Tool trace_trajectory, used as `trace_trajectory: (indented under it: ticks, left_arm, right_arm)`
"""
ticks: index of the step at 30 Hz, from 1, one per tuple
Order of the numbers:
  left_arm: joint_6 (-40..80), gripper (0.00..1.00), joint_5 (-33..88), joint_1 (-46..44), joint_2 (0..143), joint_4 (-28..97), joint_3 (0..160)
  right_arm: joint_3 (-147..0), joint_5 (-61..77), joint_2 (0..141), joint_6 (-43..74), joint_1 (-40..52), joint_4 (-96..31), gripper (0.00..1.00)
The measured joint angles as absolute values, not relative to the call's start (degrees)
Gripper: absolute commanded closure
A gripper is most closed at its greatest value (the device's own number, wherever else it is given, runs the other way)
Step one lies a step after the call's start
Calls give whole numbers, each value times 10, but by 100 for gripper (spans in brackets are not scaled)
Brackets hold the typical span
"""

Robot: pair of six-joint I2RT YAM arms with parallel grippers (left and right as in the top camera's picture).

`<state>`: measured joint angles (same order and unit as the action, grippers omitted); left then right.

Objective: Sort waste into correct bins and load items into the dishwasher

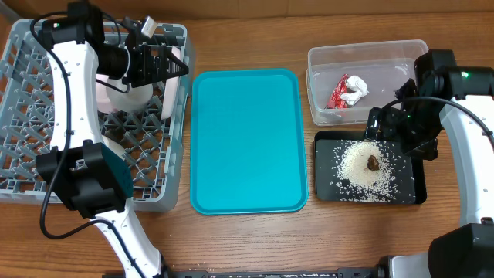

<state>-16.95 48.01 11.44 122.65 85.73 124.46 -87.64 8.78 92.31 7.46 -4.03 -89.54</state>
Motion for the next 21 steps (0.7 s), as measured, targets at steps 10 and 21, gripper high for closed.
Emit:
trace_trajectory:
  ticks: [10,21]
  left_arm:
    - [-87,0,281,121,1151,866,1243]
    - [57,0,81,97,1066,966,1221]
  right_arm:
    - [-876,107,923,74,-40,-862,0]
    - [-876,173,923,63,-12,-719,0]
